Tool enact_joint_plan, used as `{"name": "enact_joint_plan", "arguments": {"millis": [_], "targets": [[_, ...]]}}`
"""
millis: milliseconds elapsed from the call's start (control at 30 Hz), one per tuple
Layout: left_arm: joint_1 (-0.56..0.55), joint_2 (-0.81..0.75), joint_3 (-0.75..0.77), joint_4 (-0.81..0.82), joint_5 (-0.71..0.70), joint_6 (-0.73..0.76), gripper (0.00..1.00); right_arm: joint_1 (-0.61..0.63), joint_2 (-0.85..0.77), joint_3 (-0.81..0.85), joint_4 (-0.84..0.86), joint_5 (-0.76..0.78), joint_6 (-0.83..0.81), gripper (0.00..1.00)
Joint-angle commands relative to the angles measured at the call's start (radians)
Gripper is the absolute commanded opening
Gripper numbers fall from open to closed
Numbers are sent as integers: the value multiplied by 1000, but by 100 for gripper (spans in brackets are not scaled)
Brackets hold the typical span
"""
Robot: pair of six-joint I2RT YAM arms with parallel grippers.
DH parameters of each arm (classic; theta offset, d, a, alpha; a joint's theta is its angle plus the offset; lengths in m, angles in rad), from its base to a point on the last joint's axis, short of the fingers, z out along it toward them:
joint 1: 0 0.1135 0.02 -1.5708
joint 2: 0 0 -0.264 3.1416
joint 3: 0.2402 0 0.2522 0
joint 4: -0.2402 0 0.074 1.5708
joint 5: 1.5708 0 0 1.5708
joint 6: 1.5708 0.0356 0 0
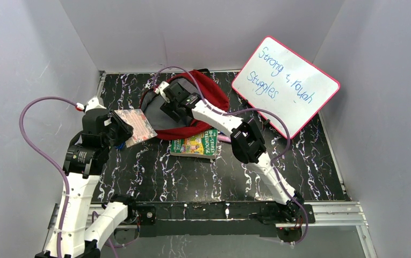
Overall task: Pack the student bag
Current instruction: Place the book in the student bag.
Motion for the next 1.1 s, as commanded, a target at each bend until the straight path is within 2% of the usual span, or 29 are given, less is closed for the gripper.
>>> {"name": "enact_joint_plan", "arguments": {"millis": [0,133,233,367,500,633,800,1067], "targets": [[0,-29,56,60,14,-21,0,-7,41,1,85,141,-112,92],[0,-23,58,64,20,-23,0,-7,52,-48,108,191,-130,90],[0,-19,61,67,23,-23,0,-6,63,-49,105,187,-126,81],[0,-11,72,72,24,-24,0,-6,51,-50,100,169,-106,59],[0,6,78,105,34,-23,0,-4,-15,-87,103,128,-62,28],[0,25,49,222,84,-53,0,-4,-97,-131,104,90,0,13],[0,66,-15,388,147,-115,0,-15,-153,-91,53,14,71,1],[1,147,-56,527,127,-158,0,-52,-230,-53,23,-111,164,0]]}}
